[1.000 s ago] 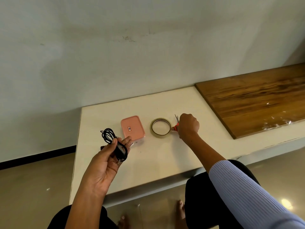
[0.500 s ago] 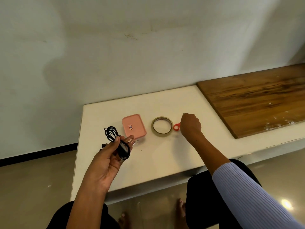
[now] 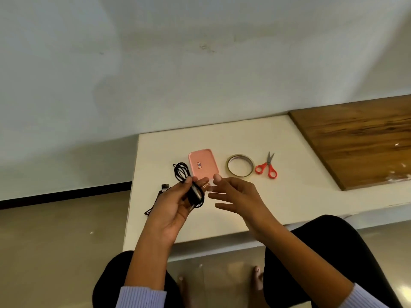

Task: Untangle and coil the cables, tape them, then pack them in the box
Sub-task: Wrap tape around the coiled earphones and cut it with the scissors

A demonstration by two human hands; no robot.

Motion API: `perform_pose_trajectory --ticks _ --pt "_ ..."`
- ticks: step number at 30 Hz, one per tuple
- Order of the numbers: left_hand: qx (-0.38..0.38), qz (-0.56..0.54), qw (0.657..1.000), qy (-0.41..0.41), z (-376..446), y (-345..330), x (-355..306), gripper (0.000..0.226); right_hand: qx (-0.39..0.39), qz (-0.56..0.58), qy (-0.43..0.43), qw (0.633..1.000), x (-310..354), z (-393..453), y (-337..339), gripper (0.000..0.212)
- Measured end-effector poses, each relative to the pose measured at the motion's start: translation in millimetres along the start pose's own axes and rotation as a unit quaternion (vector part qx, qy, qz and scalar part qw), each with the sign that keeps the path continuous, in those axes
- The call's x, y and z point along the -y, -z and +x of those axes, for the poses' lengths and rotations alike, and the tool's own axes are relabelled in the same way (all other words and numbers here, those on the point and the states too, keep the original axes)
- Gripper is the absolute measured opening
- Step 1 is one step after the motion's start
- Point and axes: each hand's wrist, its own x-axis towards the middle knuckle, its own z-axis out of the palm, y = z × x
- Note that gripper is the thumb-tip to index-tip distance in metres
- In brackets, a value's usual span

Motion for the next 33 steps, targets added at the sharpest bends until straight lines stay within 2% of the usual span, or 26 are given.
perform_pose_trajectory --ticks 6,12,17,20,22,26,29,33 --pt "0.021 0.025 0.999 -0.012 0.5 7.1 0.4 0.013 -0.003 0.059 0.003 0.998 0.8 3.3 -5.5 0.032" --pt "0.009 -0.028 0.999 -0.032 1.3 8.1 -1.8 0.017 0.01 0.113 -0.017 0.993 -0.9 9.1 -4.2 0.026" --pt "-0.007 -0.045 0.998 -0.048 3.4 10.4 -2.0 0.012 0.067 0.221 -0.102 0.968 -4.4 17.8 -1.9 0.023" --pt "-0.017 -0.004 0.998 -0.054 2.1 10.7 -1.6 0.014 0.075 0.27 -0.147 0.949 -6.0 22.3 -1.1 0.027" --pt "-0.018 0.02 0.998 -0.055 0.8 9.3 -0.4 0.019 0.06 0.259 -0.146 0.953 -7.6 23.6 -2.7 0.026" --pt "-0.01 0.04 0.997 -0.072 -0.2 4.7 2.5 0.018 0.028 0.183 -0.089 0.979 -13.3 24.2 -3.0 0.028" --pt "-0.028 0.038 0.995 -0.087 1.7 5.2 3.4 0.015 0.031 0.201 -0.08 0.976 -15.3 25.4 -1.4 0.022" --pt "-0.043 0.021 0.994 -0.096 3.6 9.0 2.0 0.013 0.068 0.237 -0.098 0.964 -11.5 27.3 2.1 0.024"
